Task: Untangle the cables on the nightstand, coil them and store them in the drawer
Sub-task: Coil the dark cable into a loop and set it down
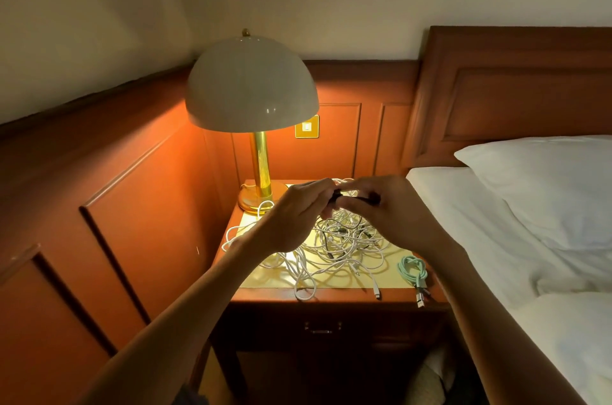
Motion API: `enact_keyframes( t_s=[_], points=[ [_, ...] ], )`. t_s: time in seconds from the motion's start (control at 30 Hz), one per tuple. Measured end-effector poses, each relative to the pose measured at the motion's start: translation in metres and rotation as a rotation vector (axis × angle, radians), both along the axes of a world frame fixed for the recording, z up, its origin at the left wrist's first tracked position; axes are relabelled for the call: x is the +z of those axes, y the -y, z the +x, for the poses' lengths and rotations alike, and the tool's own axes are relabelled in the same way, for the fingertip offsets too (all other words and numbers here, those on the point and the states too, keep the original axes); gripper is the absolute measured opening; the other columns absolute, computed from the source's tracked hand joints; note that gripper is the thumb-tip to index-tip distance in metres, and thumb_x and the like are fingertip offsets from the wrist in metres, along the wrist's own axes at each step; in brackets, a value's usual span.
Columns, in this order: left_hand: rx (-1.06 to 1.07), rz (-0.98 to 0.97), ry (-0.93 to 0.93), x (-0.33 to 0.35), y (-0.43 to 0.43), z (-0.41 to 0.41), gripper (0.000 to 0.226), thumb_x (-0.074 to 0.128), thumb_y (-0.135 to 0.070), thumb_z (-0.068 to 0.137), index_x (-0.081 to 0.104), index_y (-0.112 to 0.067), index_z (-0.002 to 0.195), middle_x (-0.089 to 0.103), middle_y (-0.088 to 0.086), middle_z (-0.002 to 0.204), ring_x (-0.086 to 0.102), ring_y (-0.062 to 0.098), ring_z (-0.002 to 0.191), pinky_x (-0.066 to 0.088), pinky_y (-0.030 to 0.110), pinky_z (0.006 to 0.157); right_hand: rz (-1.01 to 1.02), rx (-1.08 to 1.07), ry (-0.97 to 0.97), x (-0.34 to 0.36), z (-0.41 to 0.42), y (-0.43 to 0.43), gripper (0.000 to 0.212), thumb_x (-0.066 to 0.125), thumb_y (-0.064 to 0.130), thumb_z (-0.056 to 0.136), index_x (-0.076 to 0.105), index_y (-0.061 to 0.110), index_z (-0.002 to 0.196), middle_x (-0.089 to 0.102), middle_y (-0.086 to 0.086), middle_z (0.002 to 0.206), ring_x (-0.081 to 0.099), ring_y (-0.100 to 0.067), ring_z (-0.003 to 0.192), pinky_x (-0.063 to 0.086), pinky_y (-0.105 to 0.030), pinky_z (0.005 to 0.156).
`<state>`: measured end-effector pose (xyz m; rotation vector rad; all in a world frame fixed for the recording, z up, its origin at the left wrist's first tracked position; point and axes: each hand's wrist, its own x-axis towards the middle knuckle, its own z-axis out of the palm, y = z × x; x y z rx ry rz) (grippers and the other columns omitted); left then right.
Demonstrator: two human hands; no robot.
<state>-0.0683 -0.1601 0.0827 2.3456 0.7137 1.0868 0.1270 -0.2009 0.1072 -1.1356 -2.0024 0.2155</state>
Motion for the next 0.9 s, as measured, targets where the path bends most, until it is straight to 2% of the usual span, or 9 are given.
enact_keyframes(
  t_s=[0.2, 0.3, 0.43, 0.57, 0.63, 0.7, 0.8, 0.87, 0.9],
  points=[
    [-0.051, -0.224, -0.093, 0.009, -0.003, -0.002, 0.031, 0.035, -0.013, 0.109, 0.059, -0.009, 0.09, 0.059, -0.007, 0.076, 0.053, 0.007, 0.07, 0.045, 0.023, 0.069, 0.058, -0.056, 0.054, -0.01, 0.001, -0.013, 0.01, 0.071, 0.028, 0.089, 0.075, 0.019, 0.091, 0.057, 0.013, 0.084, 0.055, 0.004, 0.08, 0.037, -0.006, 0.065],
    [-0.027, -0.243, -0.105, 0.014, -0.001, 0.002, 0.029, 0.037, -0.012, 0.108, 0.058, -0.01, 0.088, 0.056, -0.008, 0.075, 0.049, 0.002, 0.067, 0.041, 0.017, 0.067, 0.08, -0.045, 0.063, -0.01, 0.0, -0.011, 0.024, 0.062, 0.037, 0.092, 0.072, 0.014, 0.091, 0.055, 0.026, 0.075, 0.057, 0.009, 0.076, 0.035, -0.006, 0.062],
    [0.08, -0.193, -0.076, 0.011, 0.006, 0.01, 0.032, 0.037, -0.017, 0.108, 0.054, -0.02, 0.082, 0.054, -0.009, 0.071, 0.048, 0.002, 0.063, 0.037, 0.015, 0.063, 0.093, -0.026, 0.083, -0.007, 0.006, -0.013, 0.018, 0.061, 0.029, 0.097, 0.068, 0.013, 0.092, 0.058, 0.037, 0.068, 0.057, 0.004, 0.059, 0.033, -0.01, 0.053],
    [0.221, -0.008, -0.071, 0.009, 0.004, 0.017, 0.03, 0.037, -0.017, 0.108, 0.056, -0.013, 0.084, 0.051, -0.002, 0.079, 0.045, 0.009, 0.068, 0.036, 0.027, 0.063, 0.102, -0.04, 0.048, -0.008, 0.007, -0.015, 0.022, 0.054, 0.042, 0.097, 0.063, 0.023, 0.09, 0.055, 0.027, 0.063, 0.055, -0.001, 0.058, 0.029, -0.019, 0.052],
    [0.26, 0.079, -0.097, 0.008, -0.001, 0.019, 0.029, 0.037, -0.016, 0.108, 0.058, -0.009, 0.09, 0.046, 0.0, 0.089, 0.044, 0.006, 0.074, 0.032, 0.025, 0.065, 0.103, -0.047, 0.026, -0.01, 0.006, -0.015, 0.014, 0.051, 0.049, 0.096, 0.052, 0.043, 0.084, 0.058, 0.028, 0.07, 0.054, -0.005, 0.059, 0.032, -0.025, 0.051],
    [0.232, 0.114, -0.108, 0.006, -0.009, 0.019, 0.029, 0.037, -0.015, 0.108, 0.059, -0.007, 0.091, 0.043, -0.001, 0.088, 0.042, 0.003, 0.075, 0.03, 0.022, 0.066, 0.11, -0.069, 0.02, -0.013, 0.004, -0.016, 0.017, 0.046, 0.059, 0.094, 0.048, 0.048, 0.081, 0.058, 0.029, 0.074, 0.053, -0.009, 0.061, 0.036, -0.03, 0.052],
    [0.273, 0.206, -0.069, -0.002, -0.013, 0.016, 0.033, 0.034, -0.022, 0.109, 0.055, -0.018, 0.084, 0.045, -0.009, 0.077, 0.041, 0.007, 0.072, 0.038, 0.031, 0.072, 0.104, -0.05, -0.01, -0.017, 0.004, -0.018, 0.019, 0.046, 0.057, 0.097, 0.051, 0.044, 0.085, 0.059, 0.021, 0.07, 0.053, -0.013, 0.059, 0.038, -0.033, 0.052],
    [0.312, 0.237, -0.003, -0.005, -0.009, 0.017, 0.036, 0.031, -0.027, 0.109, 0.048, -0.025, 0.078, 0.044, -0.015, 0.07, 0.041, 0.009, 0.07, 0.038, 0.04, 0.069, 0.101, -0.04, -0.027, -0.017, 0.002, -0.017, 0.015, 0.051, 0.044, 0.1, 0.056, 0.035, 0.089, 0.06, 0.013, 0.067, 0.052, -0.013, 0.058, 0.04, -0.033, 0.052],
    [0.302, 0.22, 0.042, -0.006, -0.006, 0.019, 0.037, 0.031, -0.028, 0.109, 0.046, -0.025, 0.076, 0.043, -0.014, 0.069, 0.041, 0.011, 0.069, 0.037, 0.039, 0.066, 0.089, -0.032, -0.041, -0.017, 0.001, -0.017, 0.014, 0.055, 0.035, 0.101, 0.058, 0.028, 0.09, 0.061, 0.015, 0.068, 0.053, -0.011, 0.058, 0.04, -0.025, 0.054]
  ],
)
